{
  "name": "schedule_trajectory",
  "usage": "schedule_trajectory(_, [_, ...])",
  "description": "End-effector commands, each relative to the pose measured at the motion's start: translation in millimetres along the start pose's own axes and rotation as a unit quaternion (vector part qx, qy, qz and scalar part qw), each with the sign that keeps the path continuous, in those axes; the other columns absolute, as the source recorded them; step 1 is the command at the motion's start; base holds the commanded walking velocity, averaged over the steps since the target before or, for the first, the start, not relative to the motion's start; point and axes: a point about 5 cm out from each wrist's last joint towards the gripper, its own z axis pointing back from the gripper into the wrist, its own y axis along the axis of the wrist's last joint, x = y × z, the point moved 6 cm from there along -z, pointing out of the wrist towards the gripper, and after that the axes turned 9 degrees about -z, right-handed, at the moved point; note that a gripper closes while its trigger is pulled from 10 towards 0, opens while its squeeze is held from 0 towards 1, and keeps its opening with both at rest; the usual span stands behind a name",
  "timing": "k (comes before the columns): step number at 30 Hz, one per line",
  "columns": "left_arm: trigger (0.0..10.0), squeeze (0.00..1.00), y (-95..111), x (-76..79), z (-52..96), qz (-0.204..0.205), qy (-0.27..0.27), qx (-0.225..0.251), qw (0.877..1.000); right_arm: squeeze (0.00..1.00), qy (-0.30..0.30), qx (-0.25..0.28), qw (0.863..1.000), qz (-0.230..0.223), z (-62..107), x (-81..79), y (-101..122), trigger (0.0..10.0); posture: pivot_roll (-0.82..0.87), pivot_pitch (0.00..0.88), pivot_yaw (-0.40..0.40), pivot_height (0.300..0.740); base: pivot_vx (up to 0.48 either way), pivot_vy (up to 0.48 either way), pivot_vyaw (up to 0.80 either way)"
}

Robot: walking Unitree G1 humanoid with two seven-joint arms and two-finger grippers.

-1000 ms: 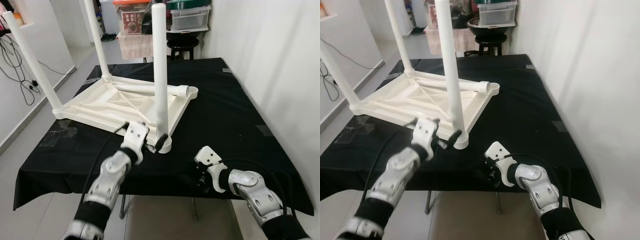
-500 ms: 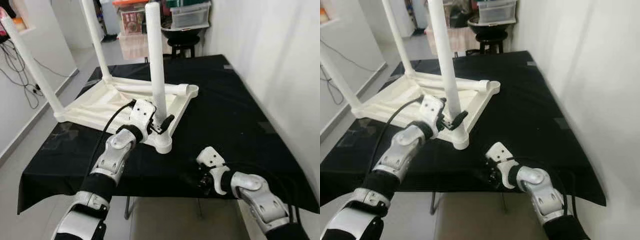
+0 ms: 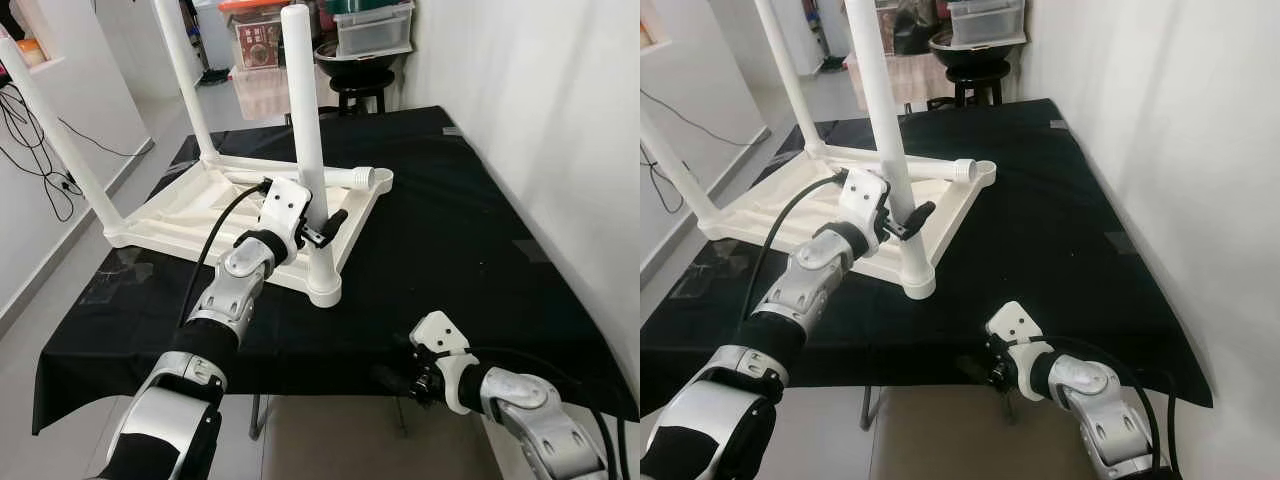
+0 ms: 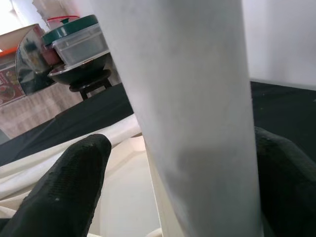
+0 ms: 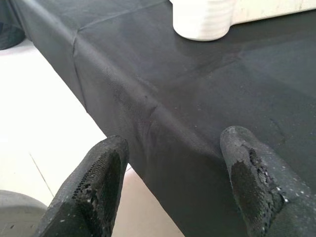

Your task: Building children table

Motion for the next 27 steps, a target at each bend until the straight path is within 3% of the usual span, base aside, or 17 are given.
schedule_trajectory(1, [1.3,0.0,-1,-14.5,5.9,0.011,0.035,0.007,0.999,0.0,0.002,0.003,1.0,-0.004,-0.2,-2.6,1,10.0,-0.18,0.007,0.104,0.74,0.0,0.0,0.0])
schedule_trajectory(2, [1.3,0.0,-1,-14.5,5.9,0.011,0.035,0.007,0.999,0.0,0.002,0.003,1.0,-0.004,-0.2,-2.6,1,10.0,-0.18,0.007,0.104,0.74,0.0,0.0,0.0])
schedule_trajectory(3, [0.0,0.0,-1,-16.4,9.5,0.016,0.044,0.014,0.999,0.0,0.0,0.003,1.0,-0.005,-1.0,-1.6,2,10.0,-0.18,0.0,0.098,0.74,0.0,0.0,0.0])
schedule_trajectory(13, [0.0,0.0,-7,-17.9,19.7,0.038,0.058,0.016,0.997,0.0,-0.004,0.008,1.0,-0.001,-4.8,3.8,8,10.0,-0.16,0.0,0.087,0.74,0.0,0.0,0.0])
schedule_trajectory(18, [0.0,0.0,-8,-14.7,23.3,0.094,0.063,0.024,0.993,0.0,-0.004,0.008,1.0,0.005,-5.6,5.6,9,10.0,-0.16,0.0,0.078,0.74,0.0,0.0,0.0])
schedule_trajectory(19, [0.0,0.0,-5,-9.3,24.7,0.122,0.055,0.032,0.99,0.0,-0.004,0.007,1.0,0.007,-5.5,6.3,10,10.0,-0.16,0.0,0.069,0.74,0.0,0.0,0.0])
schedule_trajectory(21, [0.0,0.0,-5,-9.3,24.7,0.122,0.055,0.032,0.99,0.0,-0.004,0.007,1.0,0.007,-5.5,6.3,10,10.0,-0.16,0.0,0.069,0.74,0.0,0.0,0.0])
schedule_trajectory(23, [0.0,0.0,8,8.3,29.3,0.182,0.018,0.057,0.981,0.0,0.002,0.001,1.0,0.017,-5.2,7.5,11,10.0,-0.15,0.0,0.052,0.74,0.0,0.0,0.0])
schedule_trajectory(24, [0.0,0.0,8,8.3,29.3,0.182,0.018,0.057,0.981,0.0,0.002,0.001,1.0,0.017,-5.2,7.5,11,10.0,-0.15,0.0,0.052,0.74,0.0,0.0,0.0])
schedule_trajectory(26, [0.0,0.0,23,26.9,37.9,0.218,-0.033,0.079,0.972,0.0,0.011,-0.001,1.0,0.026,-6.0,8.3,14,10.0,-0.14,0.0,0.043,0.74,0.0,0.0,0.0])
schedule_trajectory(27, [0.0,0.0,23,26.9,37.9,0.218,-0.033,0.079,0.972,0.0,0.011,-0.001,1.0,0.026,-6.0,8.3,14,10.0,-0.14,0.0,0.043,0.74,0.0,0.0,0.0])
